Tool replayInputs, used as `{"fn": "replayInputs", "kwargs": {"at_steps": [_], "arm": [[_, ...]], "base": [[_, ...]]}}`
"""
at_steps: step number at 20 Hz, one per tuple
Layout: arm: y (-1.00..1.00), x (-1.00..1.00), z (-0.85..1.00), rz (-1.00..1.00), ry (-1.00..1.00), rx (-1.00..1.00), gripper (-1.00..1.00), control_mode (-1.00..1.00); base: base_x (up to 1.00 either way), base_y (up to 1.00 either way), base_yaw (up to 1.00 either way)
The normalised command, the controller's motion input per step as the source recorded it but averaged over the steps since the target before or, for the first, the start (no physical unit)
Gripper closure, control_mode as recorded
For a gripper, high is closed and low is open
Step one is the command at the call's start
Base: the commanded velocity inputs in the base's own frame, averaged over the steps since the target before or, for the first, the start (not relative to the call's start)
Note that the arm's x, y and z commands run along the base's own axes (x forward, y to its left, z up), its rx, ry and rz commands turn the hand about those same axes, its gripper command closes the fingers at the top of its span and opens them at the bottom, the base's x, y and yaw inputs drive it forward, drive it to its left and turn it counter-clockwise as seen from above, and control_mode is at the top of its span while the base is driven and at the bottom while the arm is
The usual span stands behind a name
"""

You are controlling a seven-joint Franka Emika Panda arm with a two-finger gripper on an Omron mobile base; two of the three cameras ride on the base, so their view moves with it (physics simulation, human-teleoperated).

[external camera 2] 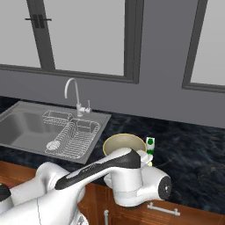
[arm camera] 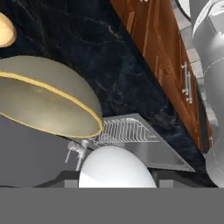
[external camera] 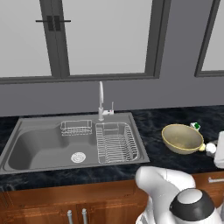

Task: Gather the eggs and milk located in the vicinity of the sink area and place them right next to the bowl.

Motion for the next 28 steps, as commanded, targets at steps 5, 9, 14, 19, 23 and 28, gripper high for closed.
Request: {"fn": "replayInputs", "kwargs": {"at_steps": [5, 9, 14, 19, 23, 28], "arm": [[-0.84, 0.00, -0.01, -0.23, 0.05, 0.17, 1.00, -1.00], [-0.39, 0.00, -0.19, -0.14, 0.02, 0.02, 1.00, -1.00], [-0.03, 0.00, -0.31, -0.07, 0.00, 0.00, 1.00, -1.00], [0.06, 0.00, -0.27, -0.04, 0.00, 0.00, 1.00, -1.00], [0.14, 0.05, -0.19, -0.02, 0.01, -0.04, 1.00, -1.00], [0.12, 0.04, -0.09, 0.00, 0.11, -0.12, 1.00, -1.00]], "base": [[0.00, 0.00, 0.00], [0.00, 0.00, 0.00], [0.00, 0.00, 0.00], [0.00, 0.00, 0.00], [0.00, 0.00, 0.00], [0.00, 0.00, 0.00]]}}
